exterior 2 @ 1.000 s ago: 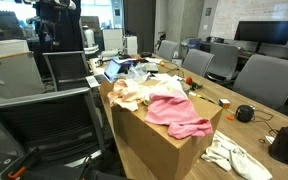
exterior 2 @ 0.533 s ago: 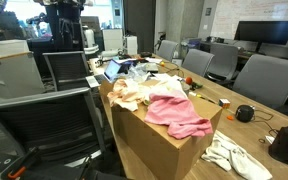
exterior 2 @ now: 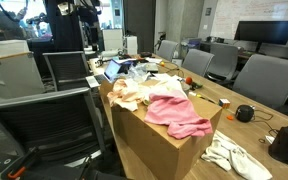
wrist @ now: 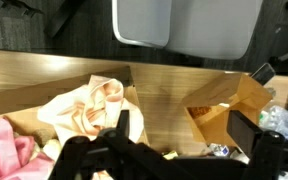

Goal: Get the three objects from the cardboard box then put them on the headrest of the grey chair

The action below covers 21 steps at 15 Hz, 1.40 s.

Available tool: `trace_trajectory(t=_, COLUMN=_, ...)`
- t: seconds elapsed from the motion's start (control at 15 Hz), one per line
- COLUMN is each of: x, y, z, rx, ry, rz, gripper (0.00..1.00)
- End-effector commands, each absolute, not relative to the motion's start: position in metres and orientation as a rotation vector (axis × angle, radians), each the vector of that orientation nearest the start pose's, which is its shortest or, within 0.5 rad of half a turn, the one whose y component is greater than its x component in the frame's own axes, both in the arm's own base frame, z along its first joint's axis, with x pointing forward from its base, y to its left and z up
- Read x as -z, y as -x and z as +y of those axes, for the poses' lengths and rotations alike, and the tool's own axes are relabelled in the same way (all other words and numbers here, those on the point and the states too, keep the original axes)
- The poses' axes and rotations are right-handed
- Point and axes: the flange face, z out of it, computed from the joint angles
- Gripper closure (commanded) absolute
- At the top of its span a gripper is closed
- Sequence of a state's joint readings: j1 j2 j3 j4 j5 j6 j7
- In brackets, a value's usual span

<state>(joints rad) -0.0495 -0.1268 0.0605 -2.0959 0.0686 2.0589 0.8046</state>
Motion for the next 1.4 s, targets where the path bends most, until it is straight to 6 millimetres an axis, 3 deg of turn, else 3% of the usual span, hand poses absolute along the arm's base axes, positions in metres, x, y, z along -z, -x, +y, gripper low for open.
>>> trace_trajectory(t=0.0, x=-0.468, y=-0.539, z=-0.006, rx=0.157, ry=2.781, rz=1.426, gripper=0.00)
trace_trajectory(t=0.73, x=-0.389, y=-0.545, z=-0.057, rx=0.030, ry=2.656, rz=1.944, gripper=0.00)
trace_trajectory(t=1.33, x=-0.345, y=-0.538, z=-0.082, rx=-0.106, ry=2.437, rz=2.051, gripper=0.00)
